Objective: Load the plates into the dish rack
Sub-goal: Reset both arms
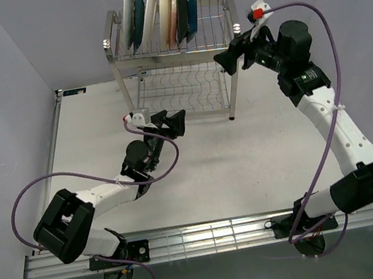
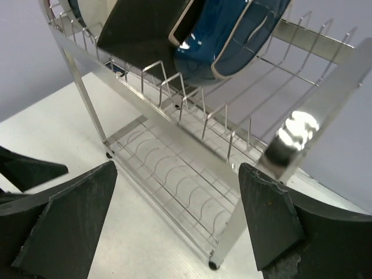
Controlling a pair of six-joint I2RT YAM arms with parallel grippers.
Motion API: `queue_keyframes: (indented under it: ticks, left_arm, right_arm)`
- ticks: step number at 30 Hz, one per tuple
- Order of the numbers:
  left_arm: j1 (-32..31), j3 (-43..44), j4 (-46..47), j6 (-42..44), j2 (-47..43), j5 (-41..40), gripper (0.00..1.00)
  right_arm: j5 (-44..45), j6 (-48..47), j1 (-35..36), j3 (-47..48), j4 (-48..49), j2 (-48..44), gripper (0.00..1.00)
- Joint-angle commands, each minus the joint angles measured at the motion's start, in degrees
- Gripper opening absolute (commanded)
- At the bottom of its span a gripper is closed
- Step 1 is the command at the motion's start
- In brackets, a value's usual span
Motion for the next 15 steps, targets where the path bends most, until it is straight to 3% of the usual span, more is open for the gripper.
queue_keyframes:
  ticks: [1, 10, 15]
  left_arm:
    - [0.28, -2.46, -0.86, -0.7, -5.86, 0.82, 0.84]
    - [0.28, -10.37, -11.39, -1.31, -22.46, -1.12, 0.92]
    - [0.11, -15.2, -16.07, -2.28, -31.16, -1.38, 0.98]
  right_arm:
    - [5.52, -7.22, -0.06, -7.63, 7.81, -10.29, 0.9]
    - [10.54, -11.63, -0.06, -29.85, 10.44, -27.19, 0.9]
    - [7.2, -13.91, -0.06, -40.85, 9.92, -35.88, 0.9]
